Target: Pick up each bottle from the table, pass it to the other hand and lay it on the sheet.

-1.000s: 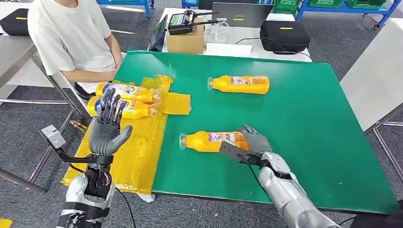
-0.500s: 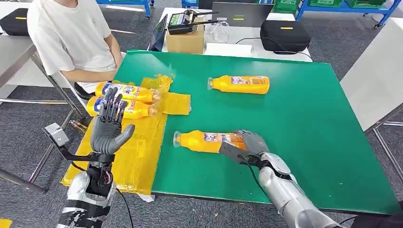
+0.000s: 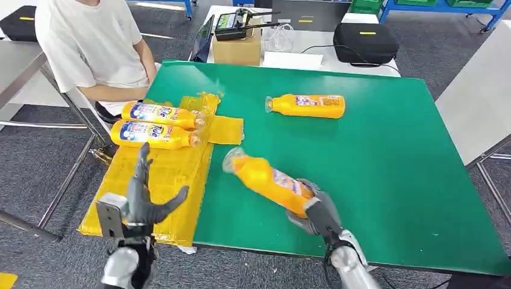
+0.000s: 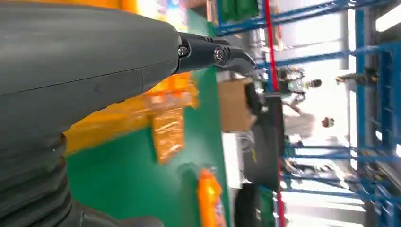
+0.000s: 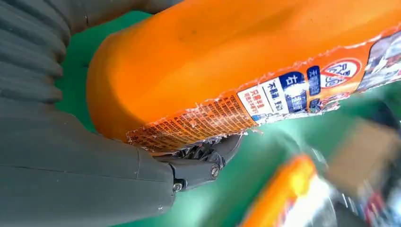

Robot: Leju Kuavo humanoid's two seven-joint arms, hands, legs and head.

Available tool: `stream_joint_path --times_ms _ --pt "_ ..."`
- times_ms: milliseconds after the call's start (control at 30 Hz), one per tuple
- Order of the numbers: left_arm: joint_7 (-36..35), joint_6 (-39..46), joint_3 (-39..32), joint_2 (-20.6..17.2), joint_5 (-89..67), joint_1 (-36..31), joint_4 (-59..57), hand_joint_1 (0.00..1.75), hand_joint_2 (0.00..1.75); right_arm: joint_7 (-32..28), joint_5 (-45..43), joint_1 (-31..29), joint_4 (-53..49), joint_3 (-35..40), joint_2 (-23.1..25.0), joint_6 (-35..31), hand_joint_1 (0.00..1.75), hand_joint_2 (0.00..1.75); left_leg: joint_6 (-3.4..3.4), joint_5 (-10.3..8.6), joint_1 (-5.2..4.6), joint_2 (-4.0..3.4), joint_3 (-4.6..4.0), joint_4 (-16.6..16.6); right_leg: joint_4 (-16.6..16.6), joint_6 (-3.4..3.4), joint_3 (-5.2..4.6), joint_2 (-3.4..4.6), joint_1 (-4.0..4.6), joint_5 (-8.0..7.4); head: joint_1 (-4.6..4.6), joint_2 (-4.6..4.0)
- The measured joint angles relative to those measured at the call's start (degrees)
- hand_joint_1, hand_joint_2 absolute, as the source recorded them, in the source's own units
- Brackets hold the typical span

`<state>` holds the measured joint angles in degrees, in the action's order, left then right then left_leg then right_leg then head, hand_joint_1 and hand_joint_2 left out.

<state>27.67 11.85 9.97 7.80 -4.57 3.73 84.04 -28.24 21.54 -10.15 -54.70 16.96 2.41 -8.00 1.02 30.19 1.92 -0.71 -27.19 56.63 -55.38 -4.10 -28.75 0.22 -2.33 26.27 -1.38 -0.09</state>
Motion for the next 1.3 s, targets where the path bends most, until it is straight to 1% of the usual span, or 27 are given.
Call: stream_joint_path --times_ms 33,200,233,267,300,467,567,667,800,833,867,900,967,1133,1200,1300 --pt "0.7 0.7 1.0 0.4 0.5 0.8 -0.7 0.00 1.75 -0.2 -1.6 1.8 -3.3 -1.0 0.5 -0.7 1.75 1.75 0.00 0.00 0.00 0.01 -0.12 0.0 0.0 0.00 -0.11 -0.01 0.00 0.00 0.02 0.00" --pt "0.9 0.8 1.4 0.6 0.6 1.1 -0.9 0.00 1.75 -0.2 -2.1 2.4 -4.3 -1.3 0.5 -0.8 1.75 1.75 -0.01 0.00 0.00 0.01 -0.16 0.0 0.0 0.00 -0.15 -0.01 0.00 0.00 0.04 0.00" --pt "1.1 1.1 1.8 0.8 0.9 1.5 -1.2 0.00 1.75 -0.3 -3.0 3.2 -6.0 -1.8 0.8 -1.0 1.75 1.75 -0.01 -0.01 0.00 0.00 -0.20 0.0 0.0 0.00 -0.18 -0.01 0.00 0.00 0.04 0.00" --pt "1.1 1.1 3.8 1.0 1.6 2.1 -1.9 0.00 1.75 -0.7 -5.2 5.7 -11.8 -3.4 1.7 -1.7 1.75 1.75 0.00 0.00 0.00 -0.02 -0.24 0.0 0.0 0.00 -0.23 0.00 0.00 0.00 0.02 0.00" --pt "-1.1 -0.7 5.9 0.9 2.5 2.1 -2.5 0.00 1.75 -0.3 -6.1 7.7 -17.2 -3.7 2.9 -1.0 1.75 1.75 0.00 0.00 0.01 -0.04 -0.26 0.0 0.0 0.00 -0.29 0.00 0.02 0.00 0.00 0.00" --pt "-2.0 -2.1 7.0 0.8 3.6 2.0 -3.0 0.00 1.75 0.0 -6.0 8.5 -19.8 -3.7 3.6 -0.1 1.75 1.75 -0.01 -0.02 0.01 -0.03 -0.27 0.0 0.0 0.00 -0.27 0.00 0.01 0.00 0.00 0.00" --pt "-3.8 -6.1 7.9 0.7 6.3 2.0 -3.0 0.00 1.75 0.2 -4.9 8.3 -19.9 -2.8 3.6 1.5 1.75 1.75 -0.02 -0.02 0.01 -0.03 -0.31 0.0 0.0 0.00 -0.26 0.00 0.00 0.00 0.02 0.00" --pt "-5.7 -13.6 9.1 0.6 13.3 2.0 -2.9 0.00 1.75 0.9 -2.3 6.7 -18.9 -0.4 3.6 2.3 1.75 1.75 -0.01 -0.02 0.01 -0.04 -0.32 0.0 0.0 0.00 -0.28 0.00 0.00 0.00 0.02 0.00" --pt "-7.5 -18.4 10.9 0.3 18.3 1.4 -2.4 0.00 1.75 1.0 1.7 3.3 -14.9 5.0 3.8 3.2 1.71 1.75 -0.02 -0.02 0.03 -0.01 -0.31 0.0 0.0 0.00 -0.29 -0.01 0.03 0.00 0.00 0.00" --pt "-7.9 -19.3 11.2 0.3 19.5 1.0 -2.4 0.00 1.75 1.0 2.3 2.5 -14.0 6.3 4.0 3.2 1.66 1.75 -0.02 -0.03 0.04 -0.01 -0.31 0.0 0.0 0.00 -0.29 -0.01 0.03 0.00 0.02 0.00" --pt "-8.5 -20.3 11.6 0.3 20.8 0.6 -2.4 0.00 1.75 1.0 2.6 1.7 -12.8 7.9 4.2 3.2 1.68 1.75 -0.02 -0.03 0.04 -0.01 -0.31 0.0 0.0 0.00 -0.29 -0.01 0.03 0.00 0.02 0.00" --pt "-8.9 -20.9 12.0 0.4 21.8 0.3 -2.4 0.00 1.75 1.0 2.8 1.0 -11.9 9.1 4.3 3.2 1.71 1.75 -0.02 -0.03 0.04 -0.01 -0.31 0.0 0.0 0.00 -0.29 -0.01 0.03 0.00 0.00 0.00" --pt "-9.4 -21.8 12.6 0.4 22.9 -0.2 -2.3 0.00 1.75 1.0 3.0 0.0 -10.2 11.5 4.6 3.2 1.71 1.75 -0.02 -0.03 0.04 -0.01 -0.31 0.0 0.0 0.00 -0.29 -0.01 0.03 0.00 0.04 0.00" --pt "-9.9 -23.8 13.6 0.4 26.1 -0.7 -1.8 0.00 1.75 1.0 3.3 -2.1 -7.0 14.7 4.7 3.1 1.75 1.75 -0.02 -0.03 0.01 0.00 -0.34 0.0 0.0 0.00 -0.29 -0.02 0.01 0.00 0.02 0.00" --pt "-9.8 -23.6 13.6 0.3 26.0 -0.9 -1.7 0.00 1.75 1.0 3.4 -2.8 -6.1 15.4 4.7 3.0 1.75 1.75 -0.02 -0.03 0.01 0.00 -0.36 0.0 0.0 0.00 -0.30 -0.02 0.01 0.00 0.02 0.00" --pt "-8.1 -21.0 14.1 0.4 24.3 -1.3 -1.4 0.00 1.75 1.7 3.3 -4.4 -4.6 17.2 4.9 3.2 1.75 1.75 -0.02 -0.03 0.02 -0.01 -0.36 0.0 0.0 0.00 -0.35 -0.02 0.02 0.00 0.02 0.00"
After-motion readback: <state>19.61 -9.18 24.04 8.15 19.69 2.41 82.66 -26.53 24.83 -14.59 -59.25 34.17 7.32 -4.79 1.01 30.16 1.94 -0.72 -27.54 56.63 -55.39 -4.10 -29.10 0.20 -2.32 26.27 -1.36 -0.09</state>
